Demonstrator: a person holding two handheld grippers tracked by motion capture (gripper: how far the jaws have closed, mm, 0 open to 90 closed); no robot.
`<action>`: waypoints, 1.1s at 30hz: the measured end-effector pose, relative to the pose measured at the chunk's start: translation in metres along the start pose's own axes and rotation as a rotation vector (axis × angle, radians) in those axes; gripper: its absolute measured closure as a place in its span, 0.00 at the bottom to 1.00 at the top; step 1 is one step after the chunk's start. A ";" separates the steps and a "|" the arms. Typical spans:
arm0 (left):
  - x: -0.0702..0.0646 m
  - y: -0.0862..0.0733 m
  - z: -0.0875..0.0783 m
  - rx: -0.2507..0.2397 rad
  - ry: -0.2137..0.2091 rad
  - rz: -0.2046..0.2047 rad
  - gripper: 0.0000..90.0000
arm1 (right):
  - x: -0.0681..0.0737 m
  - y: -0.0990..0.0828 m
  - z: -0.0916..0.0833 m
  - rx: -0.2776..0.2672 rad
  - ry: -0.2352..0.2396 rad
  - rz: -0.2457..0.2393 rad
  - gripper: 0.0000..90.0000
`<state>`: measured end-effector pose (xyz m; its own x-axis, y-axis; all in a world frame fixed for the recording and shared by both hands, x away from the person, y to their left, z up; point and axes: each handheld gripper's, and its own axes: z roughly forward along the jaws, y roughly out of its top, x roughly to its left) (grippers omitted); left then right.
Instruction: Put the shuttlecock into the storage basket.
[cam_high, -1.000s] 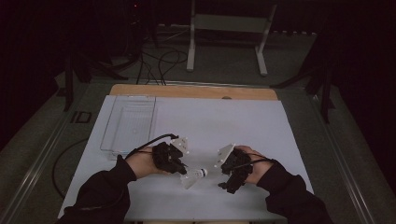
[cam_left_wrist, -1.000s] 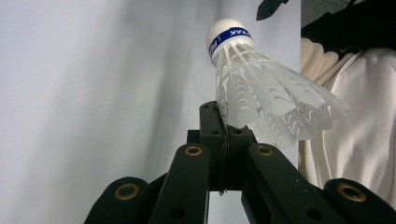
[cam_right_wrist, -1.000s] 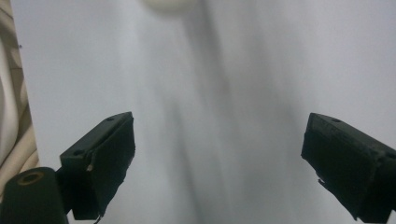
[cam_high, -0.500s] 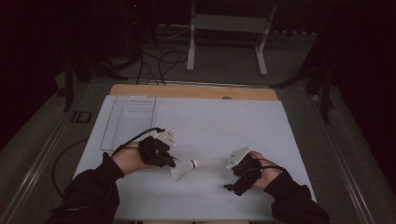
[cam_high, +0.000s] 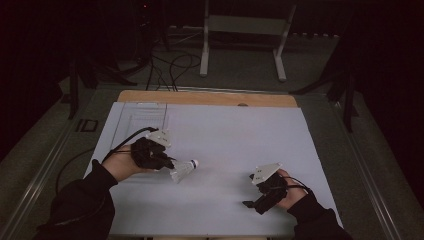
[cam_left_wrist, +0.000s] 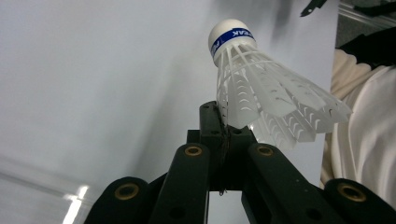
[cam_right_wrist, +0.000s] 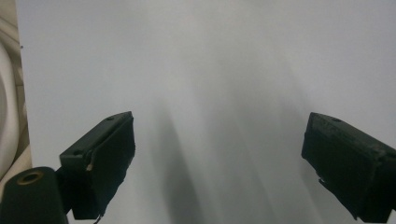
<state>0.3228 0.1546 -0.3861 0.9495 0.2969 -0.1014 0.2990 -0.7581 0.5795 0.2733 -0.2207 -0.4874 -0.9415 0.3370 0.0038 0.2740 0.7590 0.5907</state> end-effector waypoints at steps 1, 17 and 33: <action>0.001 -0.001 -0.002 -0.004 0.004 -0.010 1.00 | 0.000 -0.002 -0.001 -0.009 -0.004 0.002 0.11; 0.022 -0.019 -0.035 -0.023 0.088 -0.087 1.00 | 0.006 -0.033 -0.007 -0.139 -0.033 0.067 0.11; 0.047 -0.028 -0.061 -0.047 0.156 -0.155 1.00 | -0.001 -0.050 -0.012 -0.189 -0.050 0.107 0.11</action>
<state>0.3531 0.2248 -0.3576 0.8652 0.4967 -0.0684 0.4321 -0.6696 0.6040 0.2585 -0.2656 -0.5070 -0.8969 0.4407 0.0370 0.3256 0.6013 0.7296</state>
